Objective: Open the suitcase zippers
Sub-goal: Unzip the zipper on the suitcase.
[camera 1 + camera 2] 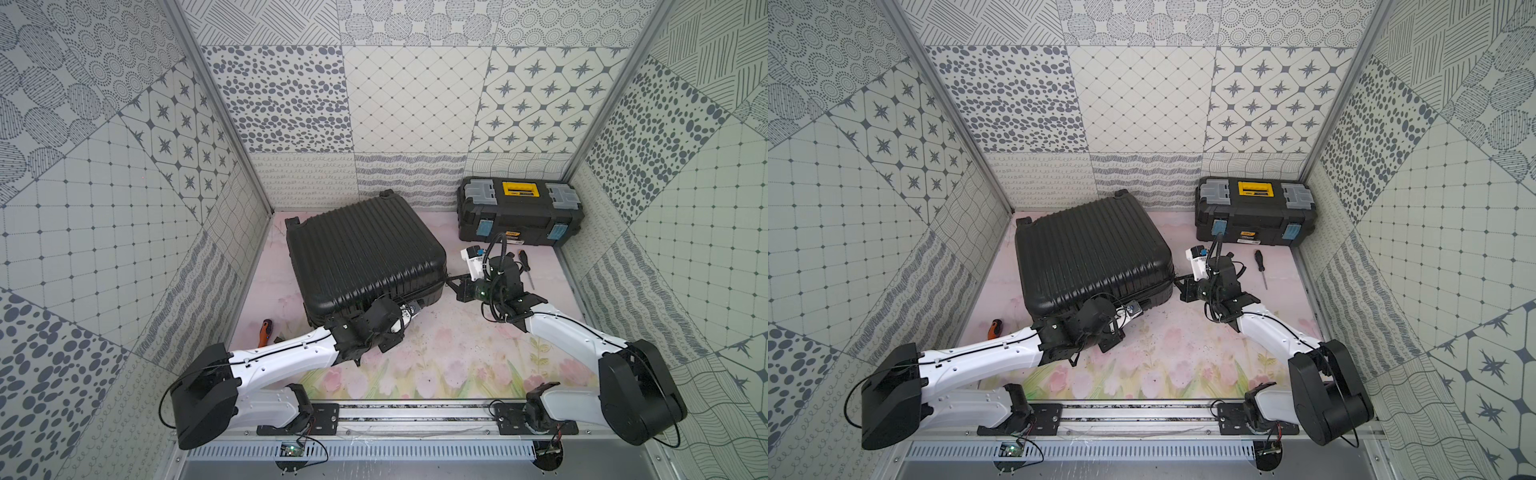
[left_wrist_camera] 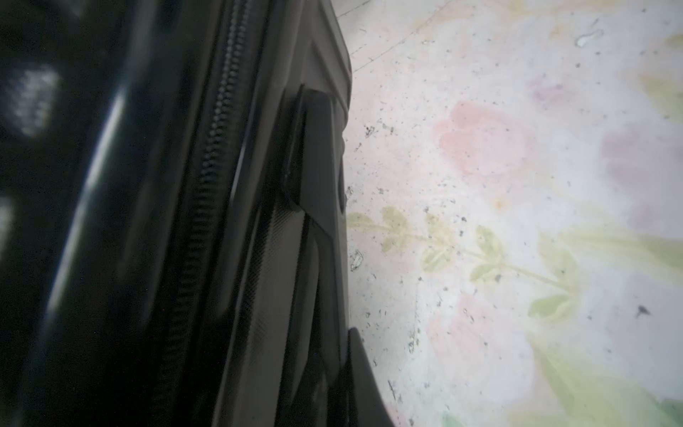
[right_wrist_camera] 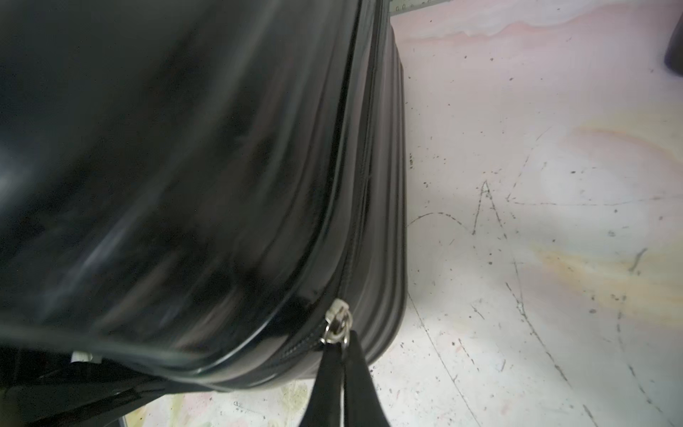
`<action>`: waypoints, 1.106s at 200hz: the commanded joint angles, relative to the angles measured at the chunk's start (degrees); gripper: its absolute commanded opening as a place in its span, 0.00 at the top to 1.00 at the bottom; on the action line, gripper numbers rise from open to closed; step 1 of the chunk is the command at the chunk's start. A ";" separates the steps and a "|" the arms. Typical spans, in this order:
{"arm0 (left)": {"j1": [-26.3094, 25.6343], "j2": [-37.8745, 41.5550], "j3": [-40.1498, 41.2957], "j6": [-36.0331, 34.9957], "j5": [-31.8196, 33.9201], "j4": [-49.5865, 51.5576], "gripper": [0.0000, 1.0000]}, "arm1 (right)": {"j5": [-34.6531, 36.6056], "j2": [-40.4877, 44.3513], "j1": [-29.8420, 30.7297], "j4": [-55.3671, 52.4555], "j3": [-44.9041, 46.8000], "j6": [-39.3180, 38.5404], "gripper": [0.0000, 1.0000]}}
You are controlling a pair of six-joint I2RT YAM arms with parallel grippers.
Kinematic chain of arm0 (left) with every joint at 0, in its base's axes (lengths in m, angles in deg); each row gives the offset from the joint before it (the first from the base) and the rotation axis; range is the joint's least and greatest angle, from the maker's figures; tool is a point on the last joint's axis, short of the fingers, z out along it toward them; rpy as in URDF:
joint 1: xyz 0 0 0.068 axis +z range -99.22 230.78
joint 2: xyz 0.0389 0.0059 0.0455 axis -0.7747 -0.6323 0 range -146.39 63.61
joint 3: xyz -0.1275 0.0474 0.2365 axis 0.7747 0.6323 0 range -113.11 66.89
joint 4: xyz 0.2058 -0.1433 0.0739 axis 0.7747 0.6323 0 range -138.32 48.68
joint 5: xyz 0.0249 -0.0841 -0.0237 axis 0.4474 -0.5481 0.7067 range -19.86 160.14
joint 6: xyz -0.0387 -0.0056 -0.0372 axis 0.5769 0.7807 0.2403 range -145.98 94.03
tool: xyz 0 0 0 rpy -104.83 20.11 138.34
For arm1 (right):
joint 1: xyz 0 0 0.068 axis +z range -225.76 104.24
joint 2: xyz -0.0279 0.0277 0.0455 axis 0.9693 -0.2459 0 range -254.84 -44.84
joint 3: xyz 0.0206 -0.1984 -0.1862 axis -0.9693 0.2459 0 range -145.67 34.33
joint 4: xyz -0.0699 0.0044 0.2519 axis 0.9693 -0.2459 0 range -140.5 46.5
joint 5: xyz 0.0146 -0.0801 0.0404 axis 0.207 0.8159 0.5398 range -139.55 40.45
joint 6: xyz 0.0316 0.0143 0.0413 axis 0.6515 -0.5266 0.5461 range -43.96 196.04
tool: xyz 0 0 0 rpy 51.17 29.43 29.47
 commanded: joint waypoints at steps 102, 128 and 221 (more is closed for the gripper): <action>-12.83 25.23 6.55 -37.93 -11.47 23.96 1.00 | 4.76 12.45 4.89 -5.22 7.14 -2.65 1.00; -14.18 28.81 6.20 -38.61 -13.26 24.40 1.00 | 4.84 14.01 6.45 -6.82 7.50 -3.22 1.00; -28.70 32.06 5.33 -38.38 -10.55 27.07 1.00 | 10.28 -1.99 1.13 12.34 8.12 -0.75 1.00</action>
